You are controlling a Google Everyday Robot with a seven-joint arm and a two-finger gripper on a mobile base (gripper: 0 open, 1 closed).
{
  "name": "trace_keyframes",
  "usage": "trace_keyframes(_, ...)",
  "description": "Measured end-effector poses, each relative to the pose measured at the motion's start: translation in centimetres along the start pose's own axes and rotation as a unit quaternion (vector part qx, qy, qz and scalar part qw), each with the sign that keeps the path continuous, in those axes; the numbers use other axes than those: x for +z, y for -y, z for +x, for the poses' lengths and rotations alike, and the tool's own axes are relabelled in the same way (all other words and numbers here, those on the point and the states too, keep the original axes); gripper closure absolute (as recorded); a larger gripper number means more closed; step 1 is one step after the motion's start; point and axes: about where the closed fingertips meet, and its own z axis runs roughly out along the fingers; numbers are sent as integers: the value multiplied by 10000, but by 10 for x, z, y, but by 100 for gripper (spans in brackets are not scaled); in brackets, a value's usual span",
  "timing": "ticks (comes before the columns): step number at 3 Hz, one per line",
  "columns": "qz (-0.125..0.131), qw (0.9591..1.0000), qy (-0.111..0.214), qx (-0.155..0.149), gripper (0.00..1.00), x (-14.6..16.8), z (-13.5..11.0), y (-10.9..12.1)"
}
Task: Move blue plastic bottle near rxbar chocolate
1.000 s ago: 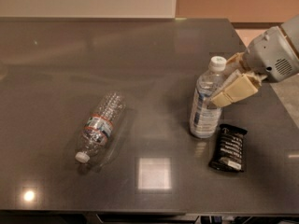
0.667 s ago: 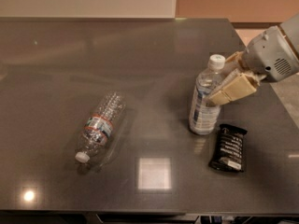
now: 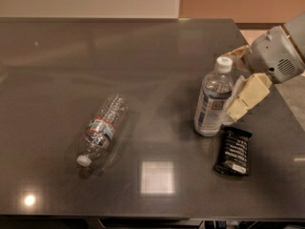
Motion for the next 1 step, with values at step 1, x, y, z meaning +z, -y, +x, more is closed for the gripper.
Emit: trace_keyframes(1, 0, 10000, 0, -1, 0, 0, 0, 0)
